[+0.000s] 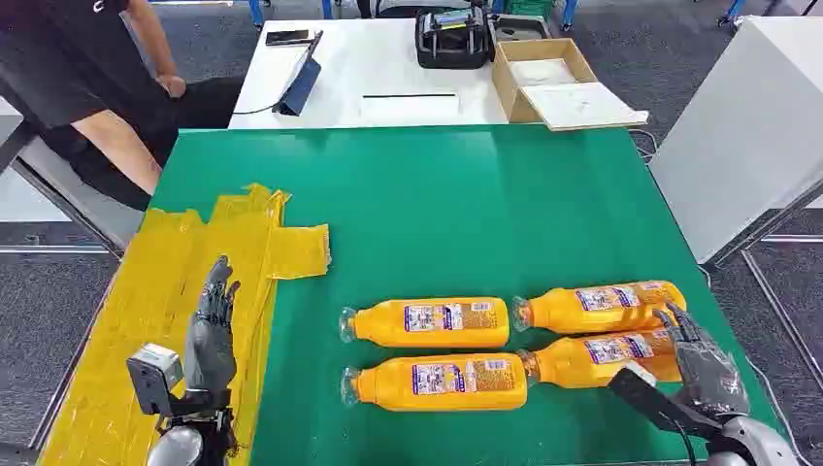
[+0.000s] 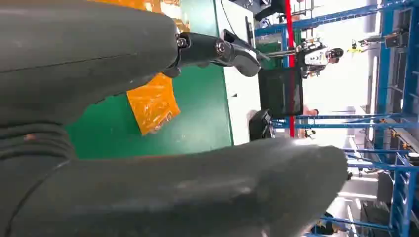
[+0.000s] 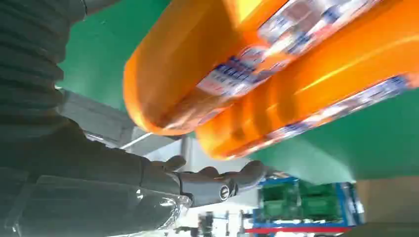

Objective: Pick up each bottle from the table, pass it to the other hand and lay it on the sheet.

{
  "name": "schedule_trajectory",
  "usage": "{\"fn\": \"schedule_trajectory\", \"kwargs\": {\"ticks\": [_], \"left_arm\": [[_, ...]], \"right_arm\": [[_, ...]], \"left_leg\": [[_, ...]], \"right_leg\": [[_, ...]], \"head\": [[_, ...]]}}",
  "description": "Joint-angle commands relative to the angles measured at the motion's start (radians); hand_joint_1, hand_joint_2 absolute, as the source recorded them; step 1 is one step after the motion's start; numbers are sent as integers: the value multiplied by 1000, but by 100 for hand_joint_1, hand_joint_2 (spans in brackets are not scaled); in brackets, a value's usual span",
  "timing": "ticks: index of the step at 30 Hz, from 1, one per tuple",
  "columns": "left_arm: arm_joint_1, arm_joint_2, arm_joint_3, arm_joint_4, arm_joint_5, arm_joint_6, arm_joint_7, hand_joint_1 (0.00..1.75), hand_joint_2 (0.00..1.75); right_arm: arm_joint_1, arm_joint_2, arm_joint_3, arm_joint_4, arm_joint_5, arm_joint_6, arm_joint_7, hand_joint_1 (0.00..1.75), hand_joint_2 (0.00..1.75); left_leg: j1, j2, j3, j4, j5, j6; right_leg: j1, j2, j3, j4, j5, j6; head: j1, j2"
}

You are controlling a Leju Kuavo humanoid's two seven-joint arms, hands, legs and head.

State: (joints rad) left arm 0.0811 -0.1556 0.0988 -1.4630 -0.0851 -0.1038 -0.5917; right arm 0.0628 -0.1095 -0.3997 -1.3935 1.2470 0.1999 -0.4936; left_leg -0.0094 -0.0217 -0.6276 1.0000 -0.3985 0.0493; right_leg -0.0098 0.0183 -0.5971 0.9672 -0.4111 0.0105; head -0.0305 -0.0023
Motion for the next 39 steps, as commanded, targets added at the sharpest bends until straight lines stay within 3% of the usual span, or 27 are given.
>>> {"fn": "schedule_trajectory", "kwargs": {"ticks": [1, 5, 10, 19, 25, 26, 27, 30, 35, 39], "left_arm": [[-18, 13, 47, 28, 1, -17, -1, 0, 0], [-7, 16, 71, 18, 7, -23, -7, 0, 0], [33, 10, 113, -48, 21, -25, -8, 0, 0], [31, 7, 115, -52, 22, -27, -6, 0, 0], [3, 12, 104, -21, 23, -36, -3, 0, 0], [-3, 13, 102, -14, 24, -37, -2, 0, 0], [-12, 15, 99, -5, 25, -38, -3, 0, 0], [-33, 22, 92, 27, 27, -40, -3, 0, 0], [-36, 16, 78, 39, 18, -30, -9, 0, 0], [-48, 16, 65, 64, 14, -22, -15, 0, 0]], "right_arm": [[89, -161, 157, 10, -117, 92, -15, 0, 175], [182, -234, 168, -68, -170, 198, -4, 0, 175], [285, -332, 181, -179, -192, 352, 125, 0, 175], [288, -344, 183, -179, -192, 365, 146, 0, 175], [338, -395, 134, -168, -207, 389, 249, 0, 175], [342, -399, 128, -165, -205, 389, 253, 24, 175], [347, -402, 121, -160, -208, 388, 251, 171, 175], [336, -401, 115, -128, -214, 386, 239, 175, 175], [262, -329, 110, -46, -156, 322, 227, 175, 175], [190, -266, 60, -14, -142, 271, 136, 175, 175]], "left_leg": [[0, 0, 3, 0, -1, -3], [0, -4, 2, 0, -1, -3], [-1, 0, 2, 2, -3, -3], [0, 2, 3, 1, -3, -2], [0, -1, 2, 0, -2, 0], [-1, -2, 2, 1, -2, -1], [0, -2, 3, 0, -2, 0], [0, -1, 3, 0, -2, -1], [1, 0, 4, -1, -2, -1], [1, 1, 5, -1, -2, -1]], "right_leg": [[0, -2, 3, 0, -1, -1], [0, -5, 3, 0, -2, 0], [0, -2, 3, 1, -3, -1], [0, 0, 3, 0, -2, 0], [0, -2, 2, 0, -2, 0], [-1, -5, 3, 0, -2, 0], [0, -4, 3, 0, -2, 0], [0, -4, 4, -1, -2, 0], [1, -2, 4, -3, 0, 0], [1, -1, 5, -3, 0, 0]], "head": [[0, 0], [0, 0], [0, 0], [0, 0], [0, 0], [0, 0], [0, 0], [0, 0], [0, 0], [-1, 0]]}}
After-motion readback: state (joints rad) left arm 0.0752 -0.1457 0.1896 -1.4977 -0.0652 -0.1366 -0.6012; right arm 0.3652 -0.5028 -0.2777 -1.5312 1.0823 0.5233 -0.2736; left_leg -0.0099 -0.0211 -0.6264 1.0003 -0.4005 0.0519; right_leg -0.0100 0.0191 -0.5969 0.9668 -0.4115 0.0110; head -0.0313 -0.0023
